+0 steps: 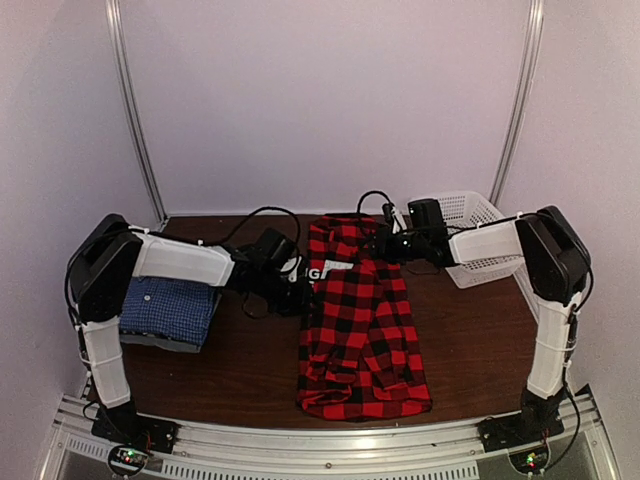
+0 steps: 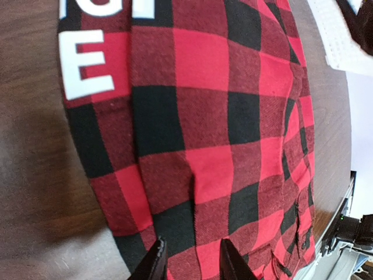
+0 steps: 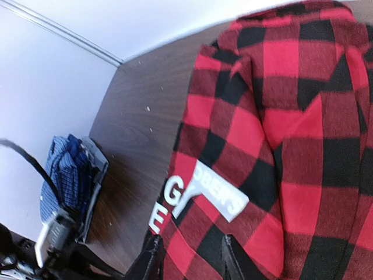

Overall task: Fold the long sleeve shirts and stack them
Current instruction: Smooth out the rectangle-folded shirt at the center of the board.

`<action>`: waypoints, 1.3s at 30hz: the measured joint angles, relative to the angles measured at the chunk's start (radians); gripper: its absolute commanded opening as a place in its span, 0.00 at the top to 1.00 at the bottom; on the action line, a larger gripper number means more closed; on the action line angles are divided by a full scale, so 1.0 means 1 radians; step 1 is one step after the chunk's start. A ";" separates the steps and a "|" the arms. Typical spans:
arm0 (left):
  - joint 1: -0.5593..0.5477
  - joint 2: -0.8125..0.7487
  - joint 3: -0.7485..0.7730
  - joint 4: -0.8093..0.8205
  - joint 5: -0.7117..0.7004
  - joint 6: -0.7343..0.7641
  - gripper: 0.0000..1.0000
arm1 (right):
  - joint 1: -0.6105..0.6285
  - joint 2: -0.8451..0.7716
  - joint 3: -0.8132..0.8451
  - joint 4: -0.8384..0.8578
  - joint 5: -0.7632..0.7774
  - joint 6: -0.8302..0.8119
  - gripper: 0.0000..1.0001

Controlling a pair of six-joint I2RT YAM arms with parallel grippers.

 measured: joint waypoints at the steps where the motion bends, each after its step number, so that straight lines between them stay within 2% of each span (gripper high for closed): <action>1: 0.006 0.000 0.002 0.000 -0.007 0.000 0.69 | 0.003 0.002 -0.026 0.002 -0.003 0.000 0.65; 6: 0.047 0.000 0.033 -0.008 -0.035 0.009 0.69 | 0.009 0.014 -0.123 -0.010 -0.014 0.000 0.66; 26: 0.095 0.090 0.120 -0.037 -0.084 0.037 0.64 | 0.010 0.012 -0.180 -0.085 0.017 -0.042 0.66; 39: 0.100 0.152 0.147 -0.038 -0.089 0.030 0.67 | 0.011 -0.274 -0.296 -0.140 0.081 -0.070 0.65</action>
